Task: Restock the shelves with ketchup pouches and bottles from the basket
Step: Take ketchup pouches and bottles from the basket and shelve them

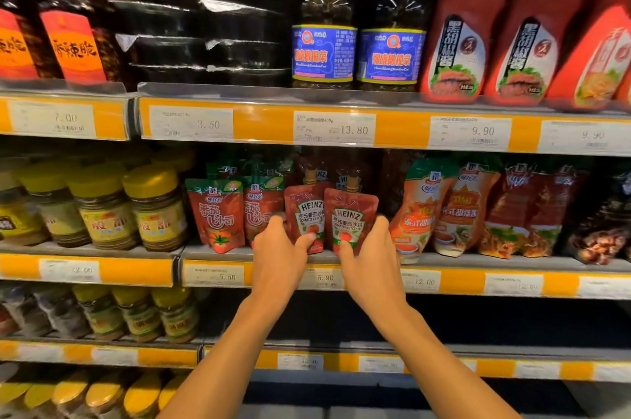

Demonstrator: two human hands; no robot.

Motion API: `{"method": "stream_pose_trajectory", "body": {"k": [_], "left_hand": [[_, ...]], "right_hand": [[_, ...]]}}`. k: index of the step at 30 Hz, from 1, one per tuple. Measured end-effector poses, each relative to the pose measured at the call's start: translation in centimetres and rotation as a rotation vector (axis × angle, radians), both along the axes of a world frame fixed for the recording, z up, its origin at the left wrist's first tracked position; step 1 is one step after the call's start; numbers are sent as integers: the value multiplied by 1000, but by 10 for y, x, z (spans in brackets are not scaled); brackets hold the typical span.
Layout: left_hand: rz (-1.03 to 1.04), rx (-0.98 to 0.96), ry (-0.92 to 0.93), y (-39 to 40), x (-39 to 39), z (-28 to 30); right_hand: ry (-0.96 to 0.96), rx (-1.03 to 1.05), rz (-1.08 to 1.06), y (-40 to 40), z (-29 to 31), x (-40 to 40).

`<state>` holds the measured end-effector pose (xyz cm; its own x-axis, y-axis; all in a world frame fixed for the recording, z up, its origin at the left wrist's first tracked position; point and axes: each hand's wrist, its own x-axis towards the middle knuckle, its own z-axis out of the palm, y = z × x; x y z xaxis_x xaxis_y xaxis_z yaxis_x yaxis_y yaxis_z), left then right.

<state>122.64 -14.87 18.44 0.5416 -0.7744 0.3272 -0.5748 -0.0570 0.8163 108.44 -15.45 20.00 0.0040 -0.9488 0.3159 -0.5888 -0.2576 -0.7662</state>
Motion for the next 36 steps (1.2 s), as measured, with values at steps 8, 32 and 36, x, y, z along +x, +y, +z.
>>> {"method": "stream_pose_trajectory", "body": {"k": [8, 32, 36], "left_hand": [[28, -90, -245, 32, 17, -16], [-60, -101, -755, 47, 45, -49], [-60, -85, -755, 48, 45, -49]], "right_hand": [[61, -180, 4, 33, -8, -6], [803, -158, 308, -38, -1, 33], [795, -72, 343, -56, 0, 36]]}}
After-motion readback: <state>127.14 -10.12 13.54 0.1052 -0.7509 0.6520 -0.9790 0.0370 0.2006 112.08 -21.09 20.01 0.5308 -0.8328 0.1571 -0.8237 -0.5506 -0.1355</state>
